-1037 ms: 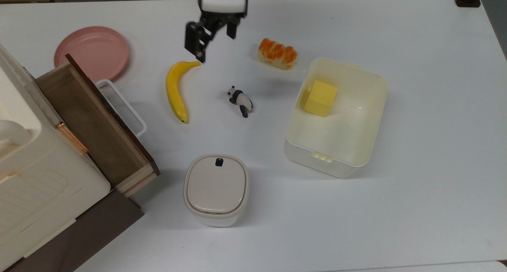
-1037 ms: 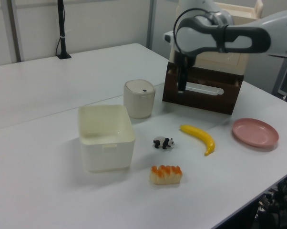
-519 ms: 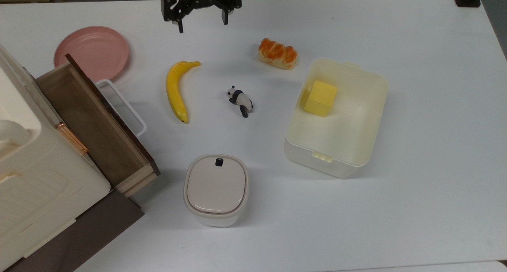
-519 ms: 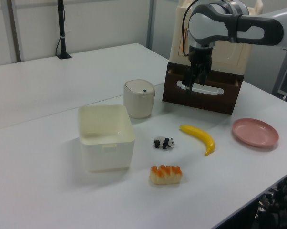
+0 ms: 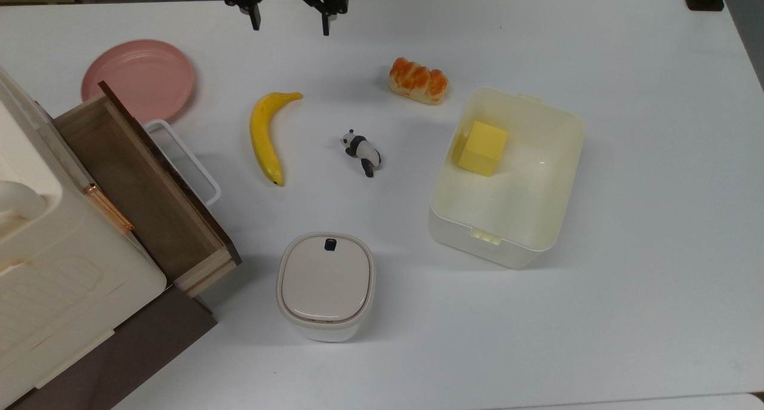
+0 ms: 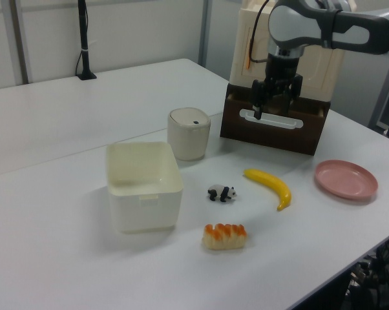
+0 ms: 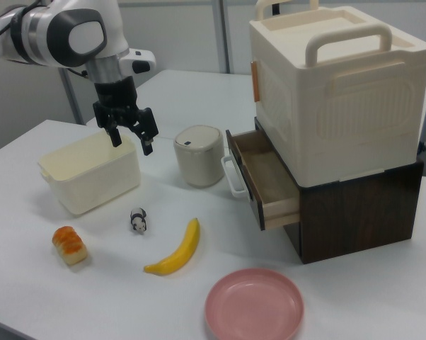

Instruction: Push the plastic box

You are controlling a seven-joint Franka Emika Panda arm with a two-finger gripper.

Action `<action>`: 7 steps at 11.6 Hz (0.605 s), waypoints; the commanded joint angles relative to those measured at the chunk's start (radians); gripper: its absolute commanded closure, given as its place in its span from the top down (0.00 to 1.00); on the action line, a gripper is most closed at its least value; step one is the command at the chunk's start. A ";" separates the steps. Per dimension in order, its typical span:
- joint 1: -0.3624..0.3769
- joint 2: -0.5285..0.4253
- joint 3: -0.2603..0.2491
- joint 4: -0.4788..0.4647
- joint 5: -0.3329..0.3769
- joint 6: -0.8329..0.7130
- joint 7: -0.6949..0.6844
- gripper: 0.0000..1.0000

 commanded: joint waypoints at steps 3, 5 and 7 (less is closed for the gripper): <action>0.007 -0.026 -0.019 -0.013 0.041 -0.013 0.090 1.00; 0.005 -0.025 -0.012 -0.011 0.041 -0.012 0.116 1.00; 0.005 -0.023 -0.010 -0.013 0.043 -0.012 0.117 1.00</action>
